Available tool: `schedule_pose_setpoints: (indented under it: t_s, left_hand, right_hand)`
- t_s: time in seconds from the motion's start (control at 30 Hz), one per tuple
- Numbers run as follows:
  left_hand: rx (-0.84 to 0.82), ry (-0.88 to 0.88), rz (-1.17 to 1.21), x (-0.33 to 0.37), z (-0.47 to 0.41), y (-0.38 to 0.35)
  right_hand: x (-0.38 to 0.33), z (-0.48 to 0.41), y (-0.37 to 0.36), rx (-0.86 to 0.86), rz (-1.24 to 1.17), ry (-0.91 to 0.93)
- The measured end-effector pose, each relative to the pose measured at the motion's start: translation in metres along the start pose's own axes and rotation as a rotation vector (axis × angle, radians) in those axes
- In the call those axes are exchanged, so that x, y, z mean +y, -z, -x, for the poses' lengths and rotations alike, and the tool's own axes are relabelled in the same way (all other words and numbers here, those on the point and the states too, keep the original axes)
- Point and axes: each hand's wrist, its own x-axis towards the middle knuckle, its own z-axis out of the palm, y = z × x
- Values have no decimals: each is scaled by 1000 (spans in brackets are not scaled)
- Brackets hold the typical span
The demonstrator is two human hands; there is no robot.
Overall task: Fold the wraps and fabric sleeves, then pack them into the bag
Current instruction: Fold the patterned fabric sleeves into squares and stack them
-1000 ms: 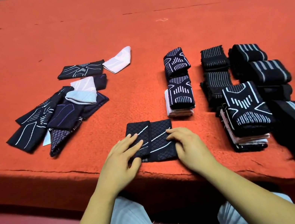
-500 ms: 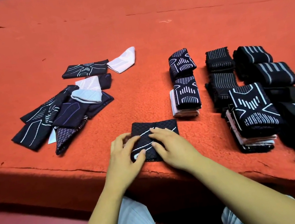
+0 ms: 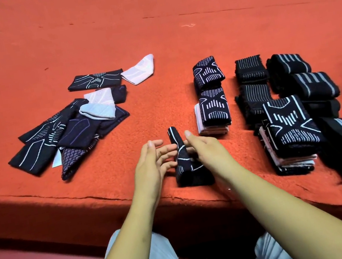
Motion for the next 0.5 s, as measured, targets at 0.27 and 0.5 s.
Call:
schedule_pose_setpoints:
  t_s: [0.27, 0.5]
  left_hand:
    - [123, 11, -320, -23, -11, -7]
    - [61, 249, -77, -13, -10, -24]
  right_hand:
    - [14, 5, 13, 191, -194, -99]
    - [8, 11, 16, 42, -664, -213]
